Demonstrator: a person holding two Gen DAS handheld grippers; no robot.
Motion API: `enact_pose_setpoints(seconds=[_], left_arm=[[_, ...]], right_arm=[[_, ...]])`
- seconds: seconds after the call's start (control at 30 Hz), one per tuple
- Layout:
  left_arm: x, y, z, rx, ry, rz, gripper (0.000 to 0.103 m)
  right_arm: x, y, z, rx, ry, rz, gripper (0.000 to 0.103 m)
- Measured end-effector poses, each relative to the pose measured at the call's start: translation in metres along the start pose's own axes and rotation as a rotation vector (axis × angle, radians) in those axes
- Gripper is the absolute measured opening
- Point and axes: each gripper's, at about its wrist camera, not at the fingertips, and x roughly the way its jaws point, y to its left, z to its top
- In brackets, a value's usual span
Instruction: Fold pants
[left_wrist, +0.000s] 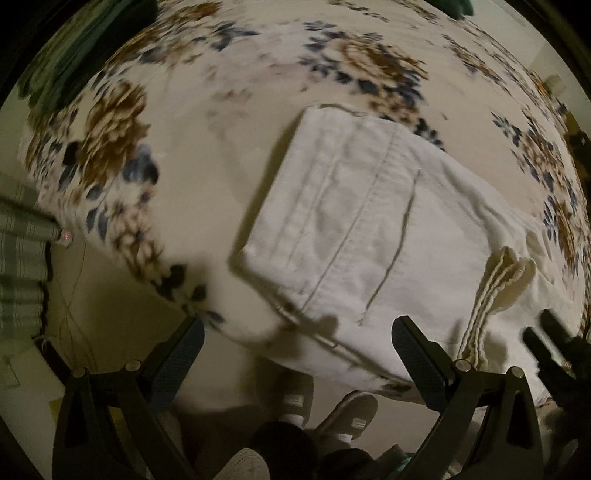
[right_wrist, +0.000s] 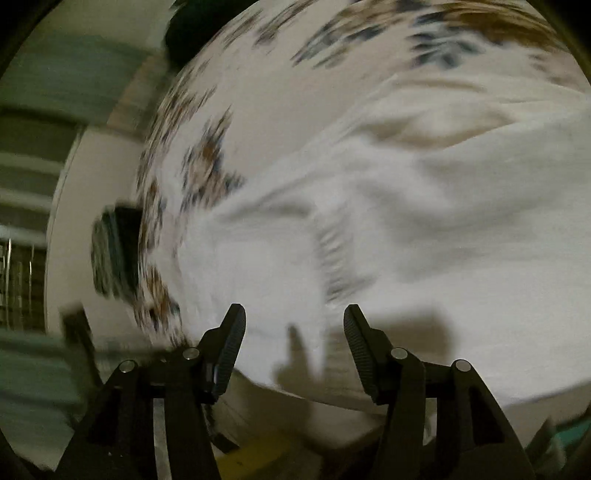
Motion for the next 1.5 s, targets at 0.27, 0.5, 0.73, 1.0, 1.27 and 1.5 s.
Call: enact_pose_setpoints(seconds=[0.27,0.5,0.73,1.0,1.27,1.5], left_arm=[[0.014,0.012,-0.009,-0.089,-0.006,0.021,0.103],[0.042,0.026,-0.006,-0.217,-0.008,-0.045,0.103],[0.081,0.049,0.000,-0.498,-0.070,-0.310,0.103],[0.070,0.034,0.005,-0.502,-0.246,-0.247,0.074],[0.029,0.016,0.005,-0.414,-0.361,-0.292,0.029],[0.011,0.008,0.001,-0.336,-0.381,-0.266,0.029]], right_arm=[[0.042,-0.013,0.062,0.153,0.040,0.034,0.058],[0.057,-0.003,0.058,0.149,0.106,0.094,0.059],[-0.008,-0.082,0.018,0.290,0.042,-0.046,0.059],[-0.019,-0.084,0.018,0.151,-0.016,-0.318,0.059],[-0.017,-0.052,0.021,0.014,0.004,-0.399,0.059],[0.002,-0.043,-0.008,-0.188,0.177,-0.572,0.058]])
